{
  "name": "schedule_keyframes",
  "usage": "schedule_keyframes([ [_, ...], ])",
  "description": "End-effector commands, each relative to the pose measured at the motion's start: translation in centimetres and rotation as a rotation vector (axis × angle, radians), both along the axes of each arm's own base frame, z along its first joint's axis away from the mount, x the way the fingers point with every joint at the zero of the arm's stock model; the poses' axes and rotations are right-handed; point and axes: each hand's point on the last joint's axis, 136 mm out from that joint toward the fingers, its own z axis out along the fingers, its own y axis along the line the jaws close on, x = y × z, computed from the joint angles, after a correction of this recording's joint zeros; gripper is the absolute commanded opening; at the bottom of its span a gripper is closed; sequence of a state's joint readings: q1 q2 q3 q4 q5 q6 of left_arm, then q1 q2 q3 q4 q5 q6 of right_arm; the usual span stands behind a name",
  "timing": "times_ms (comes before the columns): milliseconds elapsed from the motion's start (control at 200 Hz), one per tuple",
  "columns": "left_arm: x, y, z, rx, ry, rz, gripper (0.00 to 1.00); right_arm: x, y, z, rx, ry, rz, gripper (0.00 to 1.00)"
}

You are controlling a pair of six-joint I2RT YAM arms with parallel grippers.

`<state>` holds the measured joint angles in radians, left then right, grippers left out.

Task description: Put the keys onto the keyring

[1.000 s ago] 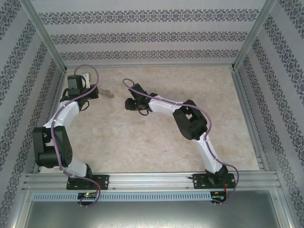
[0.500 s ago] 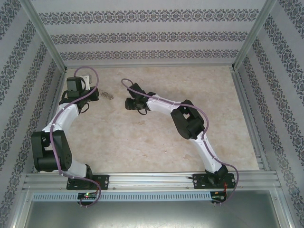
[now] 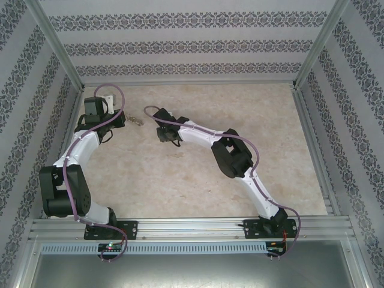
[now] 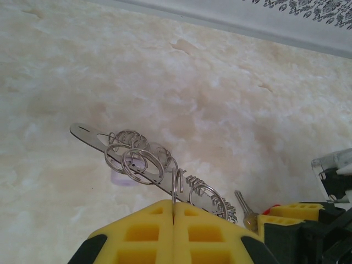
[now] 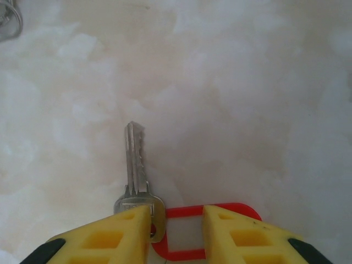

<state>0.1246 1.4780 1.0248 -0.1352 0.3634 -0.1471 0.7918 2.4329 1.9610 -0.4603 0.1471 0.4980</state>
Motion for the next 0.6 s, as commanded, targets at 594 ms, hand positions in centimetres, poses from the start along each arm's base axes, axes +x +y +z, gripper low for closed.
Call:
schedule_keyframes([
  [594, -3.5, -2.4, 1.0, -0.033, -0.039, -0.075, 0.0, -12.7, -14.9, 1.4, -0.071, 0.208, 0.07, 0.33],
])
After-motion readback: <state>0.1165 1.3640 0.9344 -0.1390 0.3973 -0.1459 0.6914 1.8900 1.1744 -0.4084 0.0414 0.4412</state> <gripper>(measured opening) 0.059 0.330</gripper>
